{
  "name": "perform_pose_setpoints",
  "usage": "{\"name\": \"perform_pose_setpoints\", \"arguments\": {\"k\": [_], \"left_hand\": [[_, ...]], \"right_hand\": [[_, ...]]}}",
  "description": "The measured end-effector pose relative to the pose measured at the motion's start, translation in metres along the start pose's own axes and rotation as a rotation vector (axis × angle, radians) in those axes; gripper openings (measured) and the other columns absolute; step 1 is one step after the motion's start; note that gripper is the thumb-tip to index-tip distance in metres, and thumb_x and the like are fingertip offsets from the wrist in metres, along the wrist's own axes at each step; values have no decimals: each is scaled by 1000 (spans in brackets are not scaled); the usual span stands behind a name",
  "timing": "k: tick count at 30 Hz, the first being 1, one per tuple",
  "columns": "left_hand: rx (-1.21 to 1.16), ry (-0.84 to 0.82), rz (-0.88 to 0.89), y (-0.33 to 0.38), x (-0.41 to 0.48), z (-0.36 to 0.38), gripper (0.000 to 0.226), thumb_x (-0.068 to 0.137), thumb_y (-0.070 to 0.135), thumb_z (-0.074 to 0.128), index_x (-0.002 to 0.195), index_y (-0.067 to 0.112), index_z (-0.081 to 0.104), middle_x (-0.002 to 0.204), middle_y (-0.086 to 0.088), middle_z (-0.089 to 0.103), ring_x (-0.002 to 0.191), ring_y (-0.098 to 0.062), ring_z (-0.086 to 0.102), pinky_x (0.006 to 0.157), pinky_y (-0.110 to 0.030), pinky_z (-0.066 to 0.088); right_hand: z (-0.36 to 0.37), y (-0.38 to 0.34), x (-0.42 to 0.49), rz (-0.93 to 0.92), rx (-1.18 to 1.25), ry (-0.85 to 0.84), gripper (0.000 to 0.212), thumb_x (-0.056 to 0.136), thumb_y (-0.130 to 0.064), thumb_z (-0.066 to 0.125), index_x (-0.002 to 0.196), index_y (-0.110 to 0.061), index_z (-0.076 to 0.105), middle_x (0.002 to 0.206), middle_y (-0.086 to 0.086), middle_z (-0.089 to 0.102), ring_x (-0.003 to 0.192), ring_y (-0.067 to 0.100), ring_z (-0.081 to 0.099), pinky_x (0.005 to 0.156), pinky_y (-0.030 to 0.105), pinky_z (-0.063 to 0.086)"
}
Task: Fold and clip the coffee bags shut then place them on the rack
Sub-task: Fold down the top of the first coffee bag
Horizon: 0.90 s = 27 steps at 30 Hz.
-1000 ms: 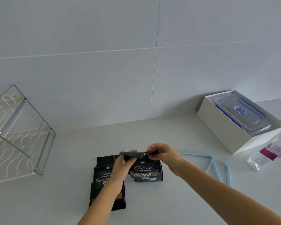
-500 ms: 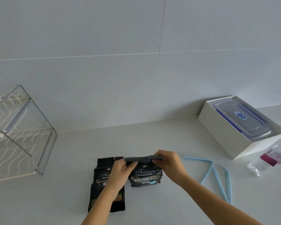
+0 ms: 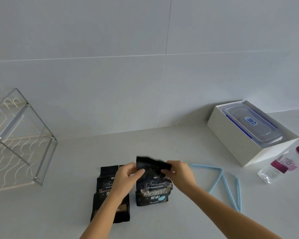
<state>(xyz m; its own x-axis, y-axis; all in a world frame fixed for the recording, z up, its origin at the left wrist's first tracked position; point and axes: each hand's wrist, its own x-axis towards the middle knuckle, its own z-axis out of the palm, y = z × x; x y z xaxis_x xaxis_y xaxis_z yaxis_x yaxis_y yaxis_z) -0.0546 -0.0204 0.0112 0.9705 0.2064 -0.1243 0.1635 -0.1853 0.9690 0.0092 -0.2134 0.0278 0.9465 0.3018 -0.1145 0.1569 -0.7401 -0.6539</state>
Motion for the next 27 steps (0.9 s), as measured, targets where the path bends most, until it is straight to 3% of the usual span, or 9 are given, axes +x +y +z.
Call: {"name": "perform_pose_setpoints", "arguments": {"k": [3,6,10,13,15,17,21,24,27], "left_hand": [[85,122,49,-6,-3,5,16,76,18,74,77,29,62,77,9,70,78,-3,65,67,-18,51],[151,143,115,-6,-3,4,22,77,16,72,66,28,57,67,7,64,67,-9,62,63,-24,50],[34,135,59,-1,-2,5,16,79,16,71,81,30,64,79,7,73,79,-8,69,63,-17,55],[-85,8,18,-4,-3,2,10,83,11,66,90,19,67,87,2,76,86,-12,71,66,-18,57],[-58,32,32,-5,-4,3,12,83,11,65,93,18,66,89,2,75,86,-11,71,68,-20,57],[-65,39,24,-4,-4,3,12,83,10,65,94,15,65,90,1,74,88,-12,70,68,-19,57],[76,-132,15,-6,-2,5,38,77,14,72,106,28,53,105,12,65,100,-5,62,80,-21,54],[55,-47,51,-7,-6,6,41,75,8,73,100,33,52,103,14,63,101,-4,60,75,-13,53],[4,33,125,-2,-2,4,39,74,6,73,98,31,56,101,9,66,97,-3,63,72,-20,57]], "right_hand": [[15,-5,-11,-74,44,-82,8,75,-30,67,81,-26,66,76,-5,72,74,16,65,60,31,52],[11,-7,-8,-43,-2,-16,15,73,-43,68,73,-29,61,74,-10,69,72,11,62,57,29,48],[4,-1,-5,1,9,-18,21,71,-40,72,62,-28,58,67,-14,62,66,7,57,55,28,44],[-2,5,-2,24,20,16,18,72,-40,74,69,-24,65,77,-11,69,68,10,59,57,30,48],[-6,9,-2,-7,3,-63,19,70,-40,74,76,-22,69,81,-10,71,75,11,61,64,35,52],[-9,8,-1,-47,-96,-89,26,68,-45,73,80,-22,68,77,-12,67,74,12,59,57,28,46],[-11,7,-2,-3,-28,-16,21,73,-35,74,78,-15,67,80,-2,70,76,19,63,65,35,53],[-11,5,-9,-90,-62,-100,24,70,-41,73,74,-19,63,80,-5,69,78,14,62,66,34,51],[-14,2,-9,-122,109,-35,16,71,-31,75,69,-21,63,75,-3,69,73,14,64,65,34,53]]}}
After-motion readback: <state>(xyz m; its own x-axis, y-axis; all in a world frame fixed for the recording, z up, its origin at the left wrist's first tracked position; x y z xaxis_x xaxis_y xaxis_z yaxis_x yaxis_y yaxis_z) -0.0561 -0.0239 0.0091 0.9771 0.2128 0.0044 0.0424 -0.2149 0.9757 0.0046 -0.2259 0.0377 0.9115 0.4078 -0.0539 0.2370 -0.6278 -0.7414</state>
